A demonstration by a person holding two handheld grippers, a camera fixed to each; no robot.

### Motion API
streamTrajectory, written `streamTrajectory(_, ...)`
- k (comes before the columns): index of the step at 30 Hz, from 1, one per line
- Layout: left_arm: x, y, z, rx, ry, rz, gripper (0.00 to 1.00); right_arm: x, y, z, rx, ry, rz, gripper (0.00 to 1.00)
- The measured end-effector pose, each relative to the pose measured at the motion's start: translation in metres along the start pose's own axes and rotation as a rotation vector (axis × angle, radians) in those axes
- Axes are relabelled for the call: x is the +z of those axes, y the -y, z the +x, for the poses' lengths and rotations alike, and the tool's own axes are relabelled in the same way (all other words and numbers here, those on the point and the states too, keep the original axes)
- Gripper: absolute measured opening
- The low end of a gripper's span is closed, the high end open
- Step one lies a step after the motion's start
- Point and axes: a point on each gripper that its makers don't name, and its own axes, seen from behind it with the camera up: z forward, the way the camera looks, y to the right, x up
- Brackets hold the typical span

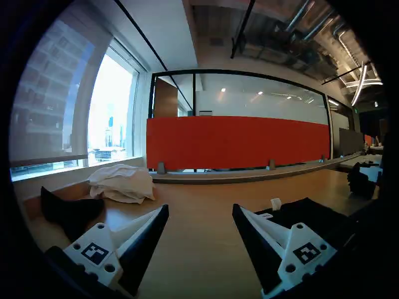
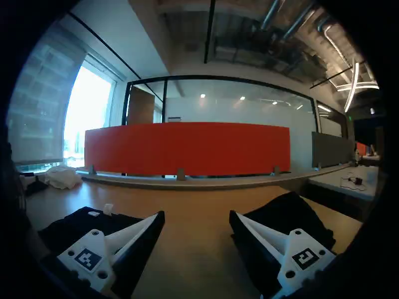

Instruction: Fold towel

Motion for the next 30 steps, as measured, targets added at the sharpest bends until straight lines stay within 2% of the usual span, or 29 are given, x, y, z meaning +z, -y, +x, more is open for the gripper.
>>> streamTrajectory(8,0.000,-0.001,0.000,0.000,-0.001,-0.008,0.94,-0.001,-0.003,-0.001,-0.002,-0.001,-0.017,1.00)
streamTrajectory(12,0.001,0.000,0.007,0.000,-0.005,-0.012,0.94,-0.004,-0.005,0.010,0.000,-0.007,-0.032,1.00)
streamTrajectory(15,0.002,0.001,0.025,-0.004,-0.025,-0.012,0.94,-0.006,-0.006,0.028,0.004,-0.018,-0.039,1.00)
streamTrajectory(21,0.000,0.002,0.069,-0.016,-0.025,-0.005,0.94,-0.009,-0.005,0.073,0.009,-0.021,-0.050,1.00)
streamTrajectory(30,-0.012,0.005,0.135,-0.018,0.009,0.013,0.94,-0.012,0.005,0.148,-0.001,-0.017,-0.039,1.00)
